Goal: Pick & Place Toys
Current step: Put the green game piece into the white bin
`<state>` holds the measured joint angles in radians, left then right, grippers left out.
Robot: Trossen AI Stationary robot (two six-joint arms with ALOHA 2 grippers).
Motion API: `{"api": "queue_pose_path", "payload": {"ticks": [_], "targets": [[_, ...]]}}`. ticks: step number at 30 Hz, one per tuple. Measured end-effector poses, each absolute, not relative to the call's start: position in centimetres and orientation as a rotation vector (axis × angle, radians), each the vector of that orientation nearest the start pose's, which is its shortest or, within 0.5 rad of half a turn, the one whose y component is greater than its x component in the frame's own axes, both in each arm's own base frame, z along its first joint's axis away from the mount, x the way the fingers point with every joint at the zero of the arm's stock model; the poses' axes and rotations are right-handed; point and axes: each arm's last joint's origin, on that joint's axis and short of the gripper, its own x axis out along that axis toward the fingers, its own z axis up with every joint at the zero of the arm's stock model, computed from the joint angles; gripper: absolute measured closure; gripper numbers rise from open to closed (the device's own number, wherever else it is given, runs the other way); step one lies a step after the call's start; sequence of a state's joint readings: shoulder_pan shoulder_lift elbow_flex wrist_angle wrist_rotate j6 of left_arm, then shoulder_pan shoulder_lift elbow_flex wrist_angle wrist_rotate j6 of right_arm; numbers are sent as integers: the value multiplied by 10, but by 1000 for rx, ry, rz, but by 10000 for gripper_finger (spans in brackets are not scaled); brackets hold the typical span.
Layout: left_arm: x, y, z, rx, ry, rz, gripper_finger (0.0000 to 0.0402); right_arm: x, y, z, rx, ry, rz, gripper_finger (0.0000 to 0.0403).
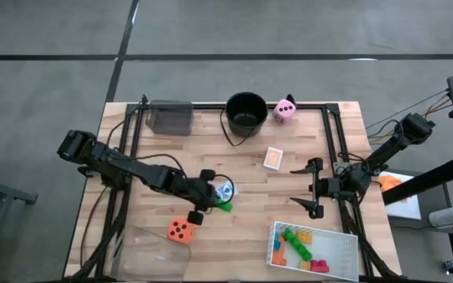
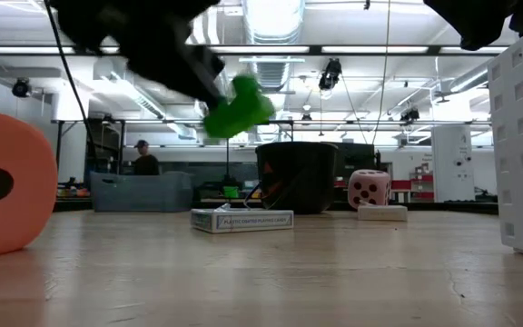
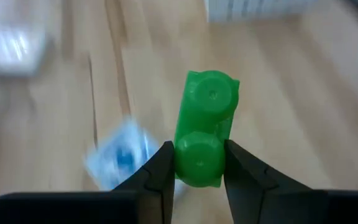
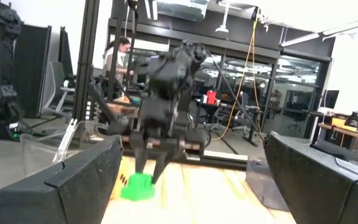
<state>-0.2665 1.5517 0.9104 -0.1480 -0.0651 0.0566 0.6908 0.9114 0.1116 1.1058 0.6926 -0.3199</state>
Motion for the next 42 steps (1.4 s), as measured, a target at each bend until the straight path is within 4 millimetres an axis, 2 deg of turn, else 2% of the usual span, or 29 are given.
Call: {"api": "queue_pose_path", "payload": {"ticks": [4, 9, 18, 21, 29, 42], "targets": [[319, -78, 214, 189, 568, -220, 302, 137, 88, 200, -116, -204, -38, 16], [334, -56, 233, 164, 355, -133, 302, 145, 87, 195, -117, -166, -66, 16], [344, -15, 256, 64, 119, 56, 302, 169, 79, 209, -59, -170, -220, 16], [348, -12, 254, 60, 89, 44, 302, 176, 77, 211, -63, -168, -237, 16], [362, -15, 231, 27, 96, -41, 302, 199, 73, 212, -114, -160, -170, 16], [366, -19, 228, 15, 61, -119, 302, 222, 72, 215, -131, -152, -138, 16]]}}
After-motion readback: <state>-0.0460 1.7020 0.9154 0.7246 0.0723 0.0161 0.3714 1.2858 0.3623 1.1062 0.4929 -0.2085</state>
